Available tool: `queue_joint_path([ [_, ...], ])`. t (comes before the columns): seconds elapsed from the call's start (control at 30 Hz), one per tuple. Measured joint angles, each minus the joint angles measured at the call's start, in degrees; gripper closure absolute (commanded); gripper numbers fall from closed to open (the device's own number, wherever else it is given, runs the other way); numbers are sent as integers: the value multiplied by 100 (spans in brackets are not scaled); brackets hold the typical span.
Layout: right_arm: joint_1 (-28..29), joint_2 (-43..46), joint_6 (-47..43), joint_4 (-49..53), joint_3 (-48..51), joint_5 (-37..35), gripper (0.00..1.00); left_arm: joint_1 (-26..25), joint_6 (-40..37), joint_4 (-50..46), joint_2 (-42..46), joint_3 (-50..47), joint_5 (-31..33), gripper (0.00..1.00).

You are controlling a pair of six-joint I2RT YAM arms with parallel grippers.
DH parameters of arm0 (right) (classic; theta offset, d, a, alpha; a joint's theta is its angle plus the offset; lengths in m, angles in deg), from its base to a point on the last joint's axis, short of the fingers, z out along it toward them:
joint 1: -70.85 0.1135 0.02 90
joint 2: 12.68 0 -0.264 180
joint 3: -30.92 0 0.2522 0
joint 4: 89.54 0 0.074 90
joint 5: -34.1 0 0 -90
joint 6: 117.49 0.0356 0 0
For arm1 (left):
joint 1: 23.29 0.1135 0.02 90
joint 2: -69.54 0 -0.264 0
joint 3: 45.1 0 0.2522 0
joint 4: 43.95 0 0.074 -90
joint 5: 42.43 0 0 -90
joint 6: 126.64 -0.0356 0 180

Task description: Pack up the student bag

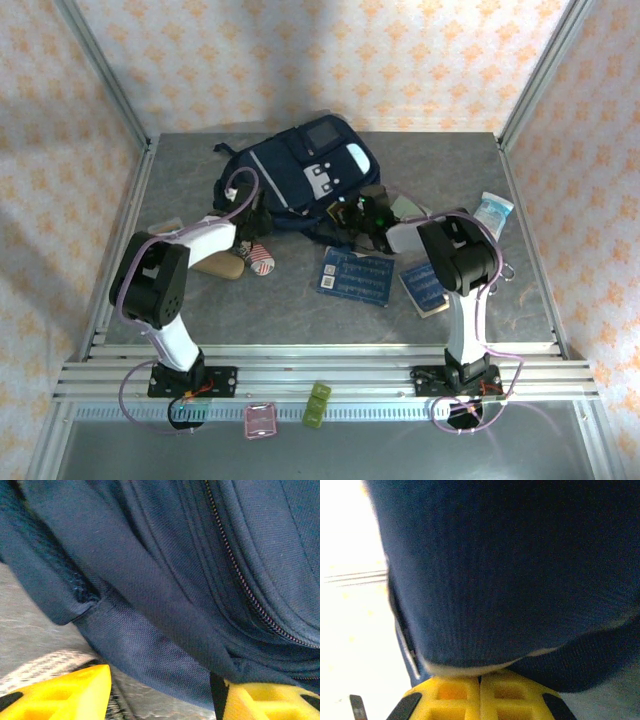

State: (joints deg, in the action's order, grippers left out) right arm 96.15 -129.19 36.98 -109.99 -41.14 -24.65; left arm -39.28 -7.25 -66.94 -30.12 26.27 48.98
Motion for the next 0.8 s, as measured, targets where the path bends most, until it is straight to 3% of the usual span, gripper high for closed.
queue_joint_path([
  [0.2, -210, 295, -52, 42, 153, 13, 98, -166, -90, -96, -229, 339, -229, 44],
  [0.33, -149, 186, -157, 415, -363, 142, 70, -164, -96, -107, -144, 334, -245, 44],
  [0.47, -48, 256, -592, 977, -776, 205, 53, -166, -66, -57, 345, 87, -227, 41],
  [0.6, 9, 710, -1250, 2092, -787, 133, 50, -245, 63, 170, 1143, -306, -225, 39],
  [0.8, -188, 2061, -1980, 3366, -142, -435, 44, -470, 251, 417, 1912, -702, -234, 38],
])
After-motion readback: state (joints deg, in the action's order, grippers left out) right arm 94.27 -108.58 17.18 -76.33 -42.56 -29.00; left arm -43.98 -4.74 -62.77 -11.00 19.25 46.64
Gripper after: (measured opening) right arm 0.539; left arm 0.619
